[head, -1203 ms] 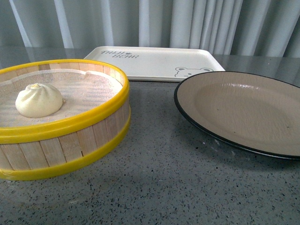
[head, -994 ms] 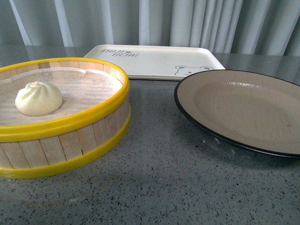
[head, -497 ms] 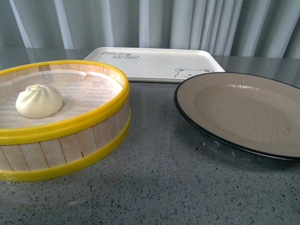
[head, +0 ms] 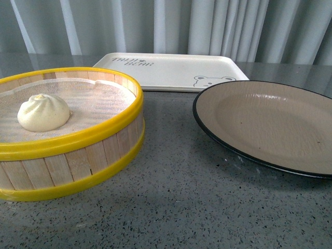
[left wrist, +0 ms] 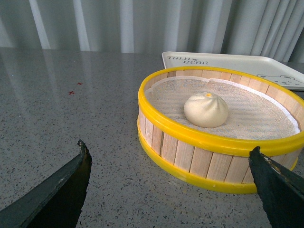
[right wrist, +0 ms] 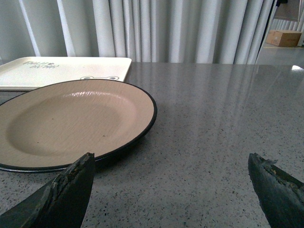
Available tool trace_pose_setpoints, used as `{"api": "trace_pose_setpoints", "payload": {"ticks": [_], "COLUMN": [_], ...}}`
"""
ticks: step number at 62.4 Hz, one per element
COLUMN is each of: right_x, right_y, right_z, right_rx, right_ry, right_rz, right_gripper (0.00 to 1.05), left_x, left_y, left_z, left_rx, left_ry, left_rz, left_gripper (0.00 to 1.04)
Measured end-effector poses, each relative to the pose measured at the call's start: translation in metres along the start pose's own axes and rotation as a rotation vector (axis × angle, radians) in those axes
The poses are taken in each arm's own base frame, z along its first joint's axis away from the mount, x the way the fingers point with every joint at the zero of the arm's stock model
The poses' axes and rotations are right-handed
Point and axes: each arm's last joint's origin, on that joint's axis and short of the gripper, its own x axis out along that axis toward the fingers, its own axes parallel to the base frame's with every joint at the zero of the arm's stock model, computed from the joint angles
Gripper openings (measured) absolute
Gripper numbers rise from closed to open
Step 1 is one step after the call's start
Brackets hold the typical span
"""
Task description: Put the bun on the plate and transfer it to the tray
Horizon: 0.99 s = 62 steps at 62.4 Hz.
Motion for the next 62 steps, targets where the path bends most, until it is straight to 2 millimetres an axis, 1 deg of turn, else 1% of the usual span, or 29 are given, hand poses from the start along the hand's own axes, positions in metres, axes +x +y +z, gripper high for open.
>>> {"api": "trace_pose_setpoints", "payload": {"ticks": [24, 26, 27, 31, 35, 43, 57, 62], "right_x": [0.000, 0.000, 0.000, 0.000, 0.000, 0.000, 0.000, 0.000], "right_y": [0.000, 0.000, 0.000, 0.000, 0.000, 0.000, 0.000, 0.000], "right_z": [0.000, 0.000, 0.000, 0.000, 0.000, 0.000, 0.000, 0.000], "right_rx": [0.000, 0.000, 0.000, 0.000, 0.000, 0.000, 0.000, 0.000], "right_ry": [0.000, 0.000, 0.000, 0.000, 0.000, 0.000, 0.000, 0.000], "right_rz": [0.000, 0.000, 0.000, 0.000, 0.000, -0.002, 0.001, 0.000], "right_gripper": [0.96, 0.96, 0.96, 0.96, 0.96, 0.96, 0.96, 0.96], "left_x": [0.000, 0.001, 0.001, 0.002, 0.002, 0.002, 0.004, 0.009], "left_y": [0.000, 0.000, 0.000, 0.002, 0.004, 0.005, 0.008, 0.010], "left_z": [0.000, -0.002, -0.002, -0.003, -0.008, -0.002, 0.000, 0.006], "left_rx": [-0.001, -0.028, -0.061, -0.124, -0.183, -0.267, -0.315, -0.330], "left_ry": [0.000, 0.066, 0.138, 0.373, 0.500, 0.471, 0.449, 0.425], "left_rz": [0.001, 0.025, 0.084, 0.213, 0.286, 0.320, 0.329, 0.329], "left_gripper": [0.98, 0.98, 0.98, 0.98, 0.98, 0.98, 0.98, 0.98]}}
